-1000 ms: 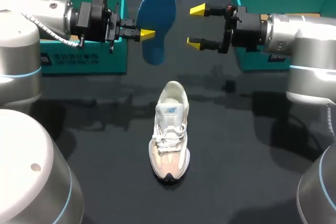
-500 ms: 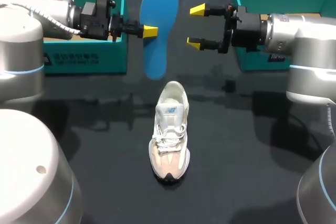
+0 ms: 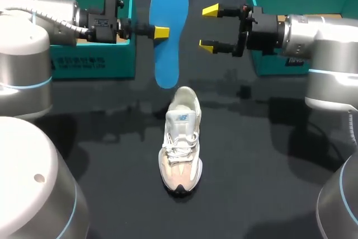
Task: Take the shoe out of the shoebox, open the shoe tongue, remove and reinsert the insole, then place the shoe into the shoebox
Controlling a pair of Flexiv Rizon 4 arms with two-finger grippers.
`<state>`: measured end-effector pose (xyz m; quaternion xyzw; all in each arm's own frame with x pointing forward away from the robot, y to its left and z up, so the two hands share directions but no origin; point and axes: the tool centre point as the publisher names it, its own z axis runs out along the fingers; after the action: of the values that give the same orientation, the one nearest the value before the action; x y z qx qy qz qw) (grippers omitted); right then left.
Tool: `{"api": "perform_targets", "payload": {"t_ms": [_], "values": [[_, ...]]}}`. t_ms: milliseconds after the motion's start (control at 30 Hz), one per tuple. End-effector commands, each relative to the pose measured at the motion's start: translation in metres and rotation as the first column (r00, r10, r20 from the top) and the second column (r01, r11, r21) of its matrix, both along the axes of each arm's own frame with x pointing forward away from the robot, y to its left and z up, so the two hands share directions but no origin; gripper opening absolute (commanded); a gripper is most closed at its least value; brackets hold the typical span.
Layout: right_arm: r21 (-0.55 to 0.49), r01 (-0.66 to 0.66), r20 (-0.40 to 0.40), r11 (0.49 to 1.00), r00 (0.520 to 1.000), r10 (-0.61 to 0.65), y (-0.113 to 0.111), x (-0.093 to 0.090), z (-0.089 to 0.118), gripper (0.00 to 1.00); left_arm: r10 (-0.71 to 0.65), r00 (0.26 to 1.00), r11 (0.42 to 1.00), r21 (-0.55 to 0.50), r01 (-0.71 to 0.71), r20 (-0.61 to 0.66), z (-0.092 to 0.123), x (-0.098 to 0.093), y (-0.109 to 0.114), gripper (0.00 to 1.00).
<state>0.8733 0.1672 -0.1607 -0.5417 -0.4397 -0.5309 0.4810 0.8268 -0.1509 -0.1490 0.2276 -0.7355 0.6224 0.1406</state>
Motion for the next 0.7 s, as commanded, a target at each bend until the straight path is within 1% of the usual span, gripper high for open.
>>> {"api": "perform_targets", "payload": {"t_ms": [33, 167, 200, 233, 267, 300, 600, 633, 700], "values": [[0.0, 0.0, 0.0, 1.0, 1.0, 0.0, 0.001, 0.0, -0.001, 1.0, -0.032, 0.971, 0.999, -0.023, 0.027, -0.237, -0.007, 0.007, 0.002, 0.0], [0.0, 0.0, 0.0, 1.0, 1.0, 0.0, 0.001, 0.0, -0.001, 1.0, -0.054, 0.918, 0.998, -0.033, 0.045, -0.393, -0.01, 0.003, 0.003, 0.0], [0.0, 0.0, 0.0, 1.0, 1.0, 0.0, 0.001, 0.0, -0.001, 1.0, -0.054, 0.888, 0.999, -0.033, 0.044, -0.456, -0.012, 0.003, 0.003, 0.0], [0.0, 0.0, 0.0, 1.0, 1.0, 0.0, 0.001, 0.0, -0.001, 1.0, -0.036, 0.879, 0.999, -0.022, 0.029, -0.475, -0.013, 0.002, 0.004, 0.0], [0.0, 0.0, 0.0, 1.0, 1.0, 0.0, 0.001, 0.0, -0.001, 1.0, 0.046, 0.902, 0.999, 0.03, -0.036, -0.429, -0.018, 0.0, 0.005, 0.0], [0.0, 0.0, 0.0, 1.0, 1.0, 0.0, 0.001, 0.0, -0.001, 1.0, 0.109, 0.941, 0.993, 0.072, -0.091, -0.319, -0.022, -0.003, 0.005, 0.0], [0.0, 0.0, 0.0, 1.0, 1.0, 0.0, 0.001, 0.0, -0.001, 1.0, 0.109, 0.941, 0.993, 0.072, -0.091, -0.319, -0.022, -0.003, 0.005, 0.0], [0.0, 0.0, 0.0, 1.0, 1.0, 0.0, 0.001, 0.0, -0.001, 1.0, 0.108, 0.927, 0.994, 0.066, -0.09, -0.359, -0.023, -0.003, 0.005, 0.0], [0.0, 0.0, 0.0, 1.0, 1.0, 0.0, 0.001, 0.0, -0.001, 1.0, 0.1, 0.864, 0.995, 0.038, -0.094, -0.493, -0.027, 0.001, 0.004, 0.0]]}}
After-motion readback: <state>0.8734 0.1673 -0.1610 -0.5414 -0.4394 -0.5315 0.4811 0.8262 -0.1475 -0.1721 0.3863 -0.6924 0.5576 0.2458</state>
